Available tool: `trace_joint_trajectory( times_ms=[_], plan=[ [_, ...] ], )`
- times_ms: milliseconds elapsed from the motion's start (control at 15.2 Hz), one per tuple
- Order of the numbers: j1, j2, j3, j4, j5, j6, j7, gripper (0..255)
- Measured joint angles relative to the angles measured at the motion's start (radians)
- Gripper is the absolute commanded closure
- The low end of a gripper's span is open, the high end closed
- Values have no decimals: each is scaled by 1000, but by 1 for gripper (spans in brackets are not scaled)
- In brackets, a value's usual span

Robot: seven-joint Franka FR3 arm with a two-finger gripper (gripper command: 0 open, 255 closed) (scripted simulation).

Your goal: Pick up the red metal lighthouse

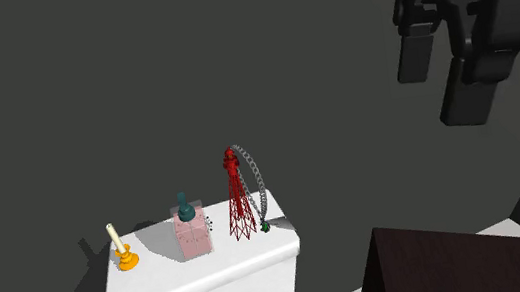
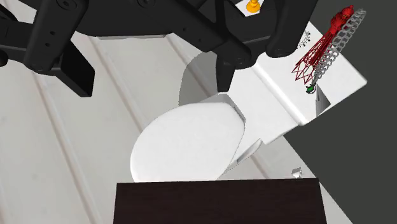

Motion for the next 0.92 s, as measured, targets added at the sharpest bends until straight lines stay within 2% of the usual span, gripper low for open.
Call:
trace_joint_trajectory(
  times_ms=[132, 264, 594, 924],
  plan=[
    [-4, -7, 8, -21, -3, 23, 11, 0],
    [-17, -24, 39, -91, -13, 108, 51, 0],
    [-60, -55, 136, -272, -44, 353, 184, 0],
    [-126, 8, 259, -408, -93, 636, 354, 0]
  ],
)
